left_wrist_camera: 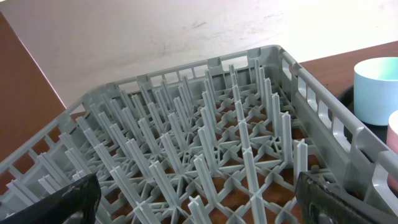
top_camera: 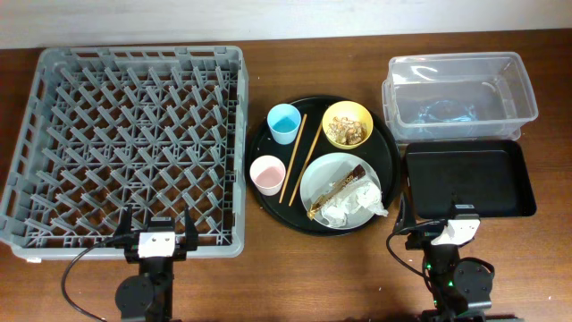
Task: Sort waste into correct bins and load items into the dishwasher rack
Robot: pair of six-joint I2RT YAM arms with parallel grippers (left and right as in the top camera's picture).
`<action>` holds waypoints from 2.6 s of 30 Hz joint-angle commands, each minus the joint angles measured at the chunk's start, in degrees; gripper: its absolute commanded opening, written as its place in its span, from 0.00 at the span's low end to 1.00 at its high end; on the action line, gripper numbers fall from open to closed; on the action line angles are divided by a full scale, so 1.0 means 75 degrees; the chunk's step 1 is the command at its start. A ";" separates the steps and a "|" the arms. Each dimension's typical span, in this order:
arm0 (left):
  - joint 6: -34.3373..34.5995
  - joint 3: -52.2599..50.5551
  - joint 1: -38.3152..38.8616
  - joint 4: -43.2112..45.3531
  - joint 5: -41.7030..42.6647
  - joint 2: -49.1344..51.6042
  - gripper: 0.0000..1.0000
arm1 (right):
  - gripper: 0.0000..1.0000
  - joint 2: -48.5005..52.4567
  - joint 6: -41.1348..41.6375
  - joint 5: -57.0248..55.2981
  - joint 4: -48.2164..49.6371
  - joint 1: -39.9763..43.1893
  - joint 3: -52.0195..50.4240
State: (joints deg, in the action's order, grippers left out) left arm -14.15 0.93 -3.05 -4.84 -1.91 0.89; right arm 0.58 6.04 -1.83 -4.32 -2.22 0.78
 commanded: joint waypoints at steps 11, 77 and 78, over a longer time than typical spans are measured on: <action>-0.0122 -0.0052 -0.0038 0.0009 0.0087 -0.0079 1.00 | 0.98 0.0731 0.0023 0.0015 -0.0029 0.0050 -0.0061; -0.0114 -0.0052 -0.0038 0.0382 0.0271 -0.0079 1.00 | 0.98 0.0737 -0.0061 -0.0041 0.0443 0.0050 0.0265; -0.0114 -0.0052 -0.0038 0.0644 0.0583 -0.0079 1.00 | 0.99 0.0737 -0.0303 -0.0038 0.0434 0.0050 0.0382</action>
State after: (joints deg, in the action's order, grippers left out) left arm -14.17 0.84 -3.05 -2.92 -1.63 0.80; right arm 6.17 5.96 -1.83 -1.21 -2.22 0.99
